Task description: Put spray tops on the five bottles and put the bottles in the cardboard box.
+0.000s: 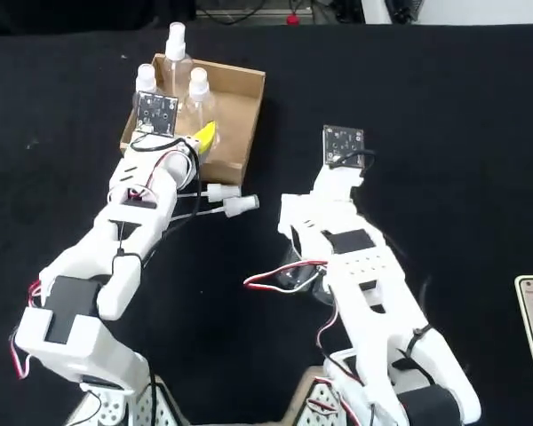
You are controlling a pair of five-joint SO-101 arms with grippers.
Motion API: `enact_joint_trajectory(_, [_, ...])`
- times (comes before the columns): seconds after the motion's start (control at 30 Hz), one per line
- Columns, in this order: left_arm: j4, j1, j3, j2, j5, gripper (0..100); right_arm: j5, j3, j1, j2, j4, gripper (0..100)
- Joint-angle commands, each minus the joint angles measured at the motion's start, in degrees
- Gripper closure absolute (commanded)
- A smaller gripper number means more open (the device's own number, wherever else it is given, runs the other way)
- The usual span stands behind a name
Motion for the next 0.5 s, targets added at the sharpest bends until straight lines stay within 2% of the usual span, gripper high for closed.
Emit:
enact_joint_trajectory(0.0, [2.64,-0.04,-0.22,-1.49,-0.35,74,0.62,-0.57,0.88,-2.24,-1.67,88.1])
enact_joint_trajectory(0.23, [10.73,-0.66,-5.05,-1.49,-0.18,85,0.62,-1.10,0.88,-2.07,-1.67,88.1])
enact_joint_trajectory(0.47, [11.43,-0.40,-9.71,-0.70,0.00,84,0.62,-1.10,0.88,-1.98,-1.67,88.1])
